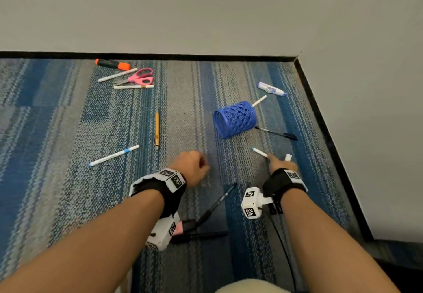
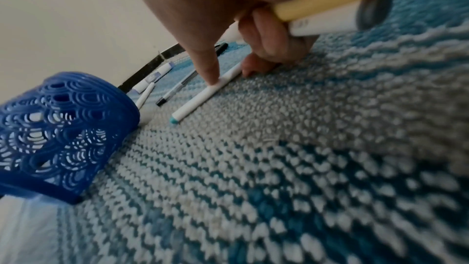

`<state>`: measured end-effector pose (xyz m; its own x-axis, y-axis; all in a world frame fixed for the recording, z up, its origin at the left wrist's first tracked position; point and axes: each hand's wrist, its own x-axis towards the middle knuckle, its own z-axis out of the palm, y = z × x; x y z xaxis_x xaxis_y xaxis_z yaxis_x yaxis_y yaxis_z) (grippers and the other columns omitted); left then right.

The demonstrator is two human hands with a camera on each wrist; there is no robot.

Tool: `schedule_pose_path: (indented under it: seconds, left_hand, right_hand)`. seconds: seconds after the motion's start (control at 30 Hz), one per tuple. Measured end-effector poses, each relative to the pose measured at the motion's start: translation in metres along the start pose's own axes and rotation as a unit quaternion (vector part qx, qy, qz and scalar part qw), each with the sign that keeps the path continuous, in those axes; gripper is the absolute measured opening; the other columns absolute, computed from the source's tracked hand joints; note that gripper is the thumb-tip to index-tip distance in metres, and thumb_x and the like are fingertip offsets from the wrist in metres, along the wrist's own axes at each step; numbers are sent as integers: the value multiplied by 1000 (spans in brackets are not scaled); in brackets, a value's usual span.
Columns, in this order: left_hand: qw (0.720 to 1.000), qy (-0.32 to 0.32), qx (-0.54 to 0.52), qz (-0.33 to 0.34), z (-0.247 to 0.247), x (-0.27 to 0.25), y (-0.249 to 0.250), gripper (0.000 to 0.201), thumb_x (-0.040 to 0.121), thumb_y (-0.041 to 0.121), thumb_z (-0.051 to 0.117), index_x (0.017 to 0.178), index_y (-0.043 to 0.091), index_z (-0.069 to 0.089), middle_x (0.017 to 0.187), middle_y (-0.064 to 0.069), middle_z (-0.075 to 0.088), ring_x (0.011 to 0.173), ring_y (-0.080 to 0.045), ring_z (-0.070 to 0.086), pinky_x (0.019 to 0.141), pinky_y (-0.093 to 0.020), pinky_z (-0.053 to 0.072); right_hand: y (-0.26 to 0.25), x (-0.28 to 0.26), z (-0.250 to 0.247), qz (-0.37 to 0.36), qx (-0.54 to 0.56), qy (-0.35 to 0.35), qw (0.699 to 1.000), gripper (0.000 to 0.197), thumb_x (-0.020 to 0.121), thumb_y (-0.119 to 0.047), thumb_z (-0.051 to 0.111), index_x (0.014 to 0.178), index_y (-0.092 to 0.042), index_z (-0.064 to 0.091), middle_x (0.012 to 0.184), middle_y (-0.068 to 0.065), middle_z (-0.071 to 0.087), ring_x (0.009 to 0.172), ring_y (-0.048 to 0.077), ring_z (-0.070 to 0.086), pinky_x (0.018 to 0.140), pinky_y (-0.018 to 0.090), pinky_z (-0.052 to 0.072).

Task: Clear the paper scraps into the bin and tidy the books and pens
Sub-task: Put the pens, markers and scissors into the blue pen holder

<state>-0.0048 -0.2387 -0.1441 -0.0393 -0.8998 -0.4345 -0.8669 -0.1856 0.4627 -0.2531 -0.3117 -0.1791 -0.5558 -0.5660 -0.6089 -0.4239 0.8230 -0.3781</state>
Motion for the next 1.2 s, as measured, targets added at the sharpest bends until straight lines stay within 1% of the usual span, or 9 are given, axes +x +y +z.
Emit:
schedule_pose_path:
  seconds: [0.13,0.3,0.4,0.57,0.63,0.73,0.83,1.0,1.2]
  left_hand:
    - [999,-3,-14,41,5,14,20,18,90,29,55,98,15,63,103,-8,68,98,-29,63,82,-34,49]
    - [978,184,-61,76,-12,48,49,30,86,29,59,112,15,52,111,-8,48,102,-26,51,81,-40,49]
    - [964,235,-69,100,-24,66,65,40,83,27,62,120,20,52,110,-7,45,102,-25,47,79,-42,50]
    - [973,216,-80,5,-17,79,77,61,77,39,70,129,19,44,119,-11,40,107,-31,45,88,-42,47]
    - [978,188,-88,-6,-17,85,79,70,76,40,73,135,21,41,128,-14,34,113,-35,44,96,-44,44]
    - [982,134,-133,-19,-25,98,72,65,86,22,67,143,24,37,134,-19,37,115,-38,49,102,-40,38]
    - [985,97,-145,3,-37,107,60,57,91,10,57,143,28,41,130,-18,56,114,-37,56,99,-39,42]
    - [983,129,28,130,-101,111,70,50,90,7,51,137,22,42,119,-10,63,109,-35,58,87,-42,43]
    - [926,84,293,222,-154,105,58,32,92,19,52,124,23,48,119,-1,61,113,-28,54,89,-39,37]
  right_hand:
    - [-13,0,-3,-19,-75,8,997,52,87,-34,56,129,-3,54,133,19,55,118,35,55,95,37,44]
    - [-29,7,-4,-118,-178,37,976,49,89,-40,54,113,2,60,116,23,62,104,38,61,80,38,49]
    - [-34,14,-12,-159,-204,43,965,42,91,-31,57,115,2,49,117,24,60,109,40,59,84,41,48]
    - [-38,15,-23,-115,-259,-43,958,47,88,-39,61,113,1,59,102,17,62,91,33,60,73,35,46]
    - [-39,15,-21,-116,-259,-30,958,46,91,-39,56,114,0,59,109,20,63,99,35,60,81,36,47]
    - [-50,17,-23,-77,-144,44,986,47,94,-31,46,124,4,48,127,27,55,116,41,54,95,40,42]
    - [-67,33,-21,-7,-2,6,1000,56,89,-36,44,128,3,50,118,21,56,106,37,56,99,45,44]
    - [-84,50,-20,-8,-17,-30,999,53,95,-40,47,134,-4,49,136,16,51,123,30,51,93,31,41]
    - [-105,32,-5,-120,-163,52,978,51,92,-39,47,118,4,57,122,25,59,113,40,56,90,39,44]
